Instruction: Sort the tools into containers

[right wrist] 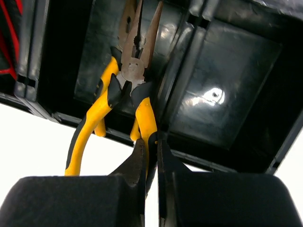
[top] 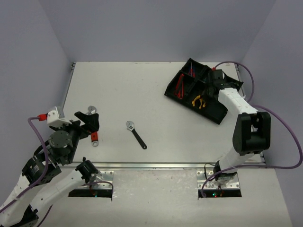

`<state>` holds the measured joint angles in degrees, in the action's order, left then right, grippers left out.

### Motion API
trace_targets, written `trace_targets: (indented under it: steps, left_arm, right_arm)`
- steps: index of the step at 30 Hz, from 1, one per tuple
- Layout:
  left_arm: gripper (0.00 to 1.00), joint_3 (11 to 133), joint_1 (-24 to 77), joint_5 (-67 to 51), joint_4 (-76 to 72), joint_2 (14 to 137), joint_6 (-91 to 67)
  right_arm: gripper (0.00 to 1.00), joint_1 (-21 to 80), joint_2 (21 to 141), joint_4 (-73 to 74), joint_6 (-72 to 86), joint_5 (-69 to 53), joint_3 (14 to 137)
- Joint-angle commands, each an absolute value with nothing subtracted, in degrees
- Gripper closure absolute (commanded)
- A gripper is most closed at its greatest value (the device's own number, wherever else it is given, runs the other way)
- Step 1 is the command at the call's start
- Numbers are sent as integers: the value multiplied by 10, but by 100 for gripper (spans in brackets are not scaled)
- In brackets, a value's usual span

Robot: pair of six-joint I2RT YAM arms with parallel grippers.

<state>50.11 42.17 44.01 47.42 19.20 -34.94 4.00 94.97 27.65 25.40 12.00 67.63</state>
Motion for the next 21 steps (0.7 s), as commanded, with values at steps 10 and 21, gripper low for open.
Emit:
trace_targets:
  steps: [10,21]
  left_arm:
    - [0,498,417,444,453,200,-343]
    - [0,503,416,453,460,241,-350]
  right_arm:
    - [100,29,1043,291,234,100,809]
    - [18,38,957,315,254,67,787]
